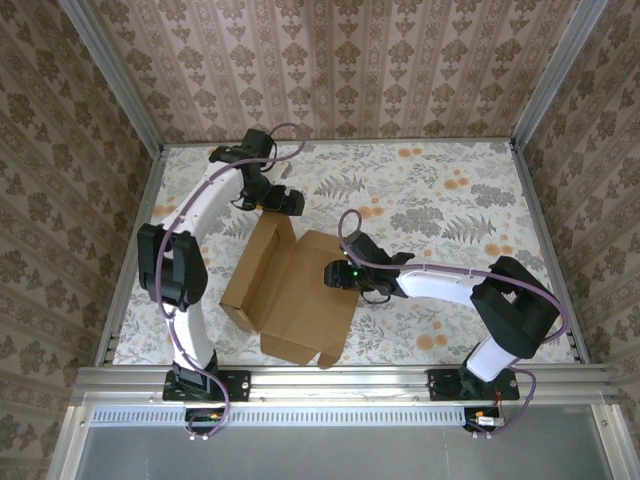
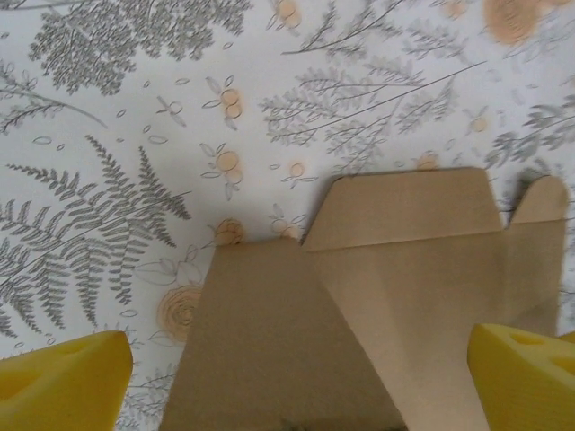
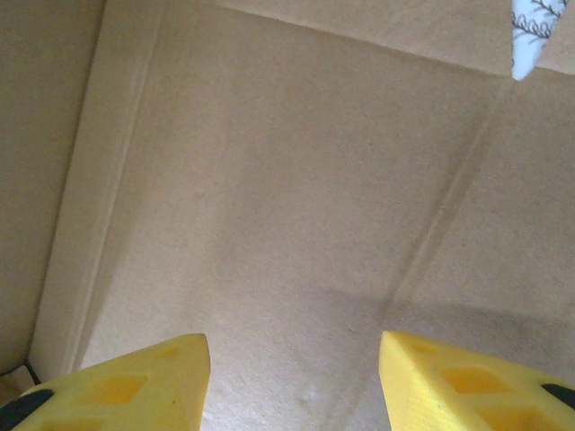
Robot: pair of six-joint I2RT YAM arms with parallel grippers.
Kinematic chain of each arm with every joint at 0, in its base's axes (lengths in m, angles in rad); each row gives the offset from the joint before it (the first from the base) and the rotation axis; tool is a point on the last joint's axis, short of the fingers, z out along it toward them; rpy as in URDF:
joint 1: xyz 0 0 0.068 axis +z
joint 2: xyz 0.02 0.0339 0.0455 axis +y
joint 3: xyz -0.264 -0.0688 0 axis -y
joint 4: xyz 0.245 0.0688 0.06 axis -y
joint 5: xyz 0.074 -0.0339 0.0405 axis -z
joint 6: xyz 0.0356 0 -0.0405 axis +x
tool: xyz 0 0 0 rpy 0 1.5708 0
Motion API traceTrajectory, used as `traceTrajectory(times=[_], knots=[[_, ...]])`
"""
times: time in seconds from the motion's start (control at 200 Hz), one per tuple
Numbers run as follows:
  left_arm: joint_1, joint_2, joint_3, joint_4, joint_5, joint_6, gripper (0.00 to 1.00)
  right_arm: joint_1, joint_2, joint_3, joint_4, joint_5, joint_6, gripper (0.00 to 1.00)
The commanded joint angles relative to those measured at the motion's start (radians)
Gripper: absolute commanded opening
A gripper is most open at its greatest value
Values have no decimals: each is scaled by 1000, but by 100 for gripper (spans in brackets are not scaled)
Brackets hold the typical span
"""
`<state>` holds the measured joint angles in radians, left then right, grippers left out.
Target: Fold the paper box
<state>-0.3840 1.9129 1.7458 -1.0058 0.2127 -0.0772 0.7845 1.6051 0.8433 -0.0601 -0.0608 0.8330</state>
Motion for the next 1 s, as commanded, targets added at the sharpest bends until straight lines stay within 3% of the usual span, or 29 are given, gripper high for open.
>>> traceTrajectory(times=[0.0,0.485,0.75,0.995], knots=[[-3,48,68,-131,-111,36,94,16,4,-20,-21,-2,20,52],[-29,106,113,-176,-177,37,88,36,78,-66,-49,-1,59,28],[-27,110,124,-159,-66,16,88,36,90,-79,-53,4,62,26],[-30,133,136,-167,-101,-15,83,37,102,-76,-47,4,58,25]])
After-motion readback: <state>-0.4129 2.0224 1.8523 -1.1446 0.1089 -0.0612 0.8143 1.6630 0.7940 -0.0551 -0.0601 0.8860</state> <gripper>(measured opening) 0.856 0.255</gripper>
